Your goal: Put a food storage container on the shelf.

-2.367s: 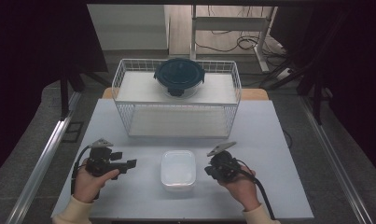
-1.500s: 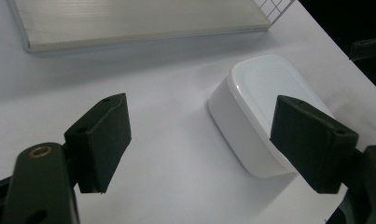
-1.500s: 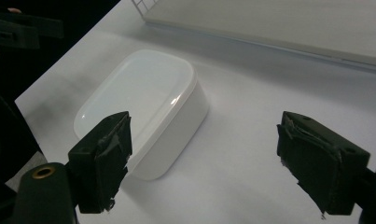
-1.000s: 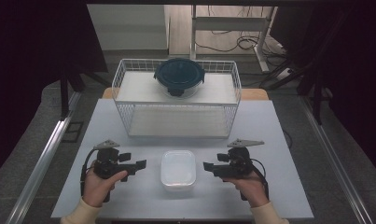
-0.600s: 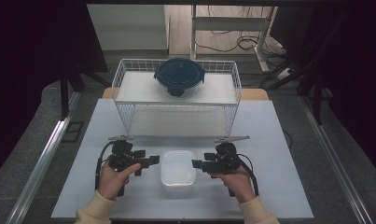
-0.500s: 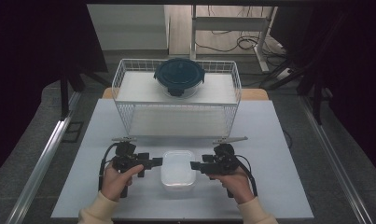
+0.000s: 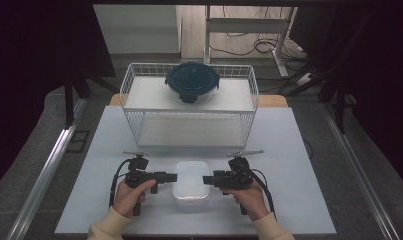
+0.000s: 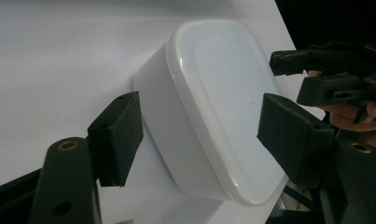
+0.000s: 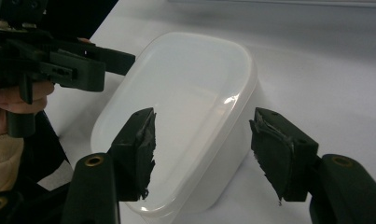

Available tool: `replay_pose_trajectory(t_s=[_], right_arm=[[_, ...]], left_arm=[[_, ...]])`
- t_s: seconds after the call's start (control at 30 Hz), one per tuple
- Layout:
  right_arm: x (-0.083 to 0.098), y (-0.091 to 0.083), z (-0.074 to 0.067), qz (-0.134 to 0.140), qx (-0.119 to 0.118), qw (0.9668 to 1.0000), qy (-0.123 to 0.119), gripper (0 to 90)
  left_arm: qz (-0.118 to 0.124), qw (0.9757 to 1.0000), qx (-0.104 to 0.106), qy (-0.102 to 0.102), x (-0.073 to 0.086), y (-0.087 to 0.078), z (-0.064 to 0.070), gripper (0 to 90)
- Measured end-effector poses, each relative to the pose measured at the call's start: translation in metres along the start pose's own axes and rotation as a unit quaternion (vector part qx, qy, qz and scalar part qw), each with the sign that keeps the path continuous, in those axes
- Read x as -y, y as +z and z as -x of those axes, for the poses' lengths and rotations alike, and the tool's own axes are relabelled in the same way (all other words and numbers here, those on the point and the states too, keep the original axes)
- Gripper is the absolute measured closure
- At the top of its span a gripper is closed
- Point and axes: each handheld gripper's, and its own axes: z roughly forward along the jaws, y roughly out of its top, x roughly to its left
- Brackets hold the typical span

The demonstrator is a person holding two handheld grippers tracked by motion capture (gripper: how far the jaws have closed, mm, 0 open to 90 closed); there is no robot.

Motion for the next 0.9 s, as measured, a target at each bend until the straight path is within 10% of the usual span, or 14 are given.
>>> replay_pose_trajectory(t_s=[0.53, 0.9], right_arm=[[0.006, 0.011, 0.008, -0.010, -0.029, 0.9981, 0.054, 51.0], [0.009, 0.006, 0.014, -0.004, -0.039, 0.9941, 0.101, 66.5]], left_arm=[[-0.028, 0.9978, 0.049, -0.036, 0.006, 0.013, -0.008, 47.7], [-0.009, 0.9991, 0.031, -0.029, 0.009, 0.007, -0.001, 63.8]])
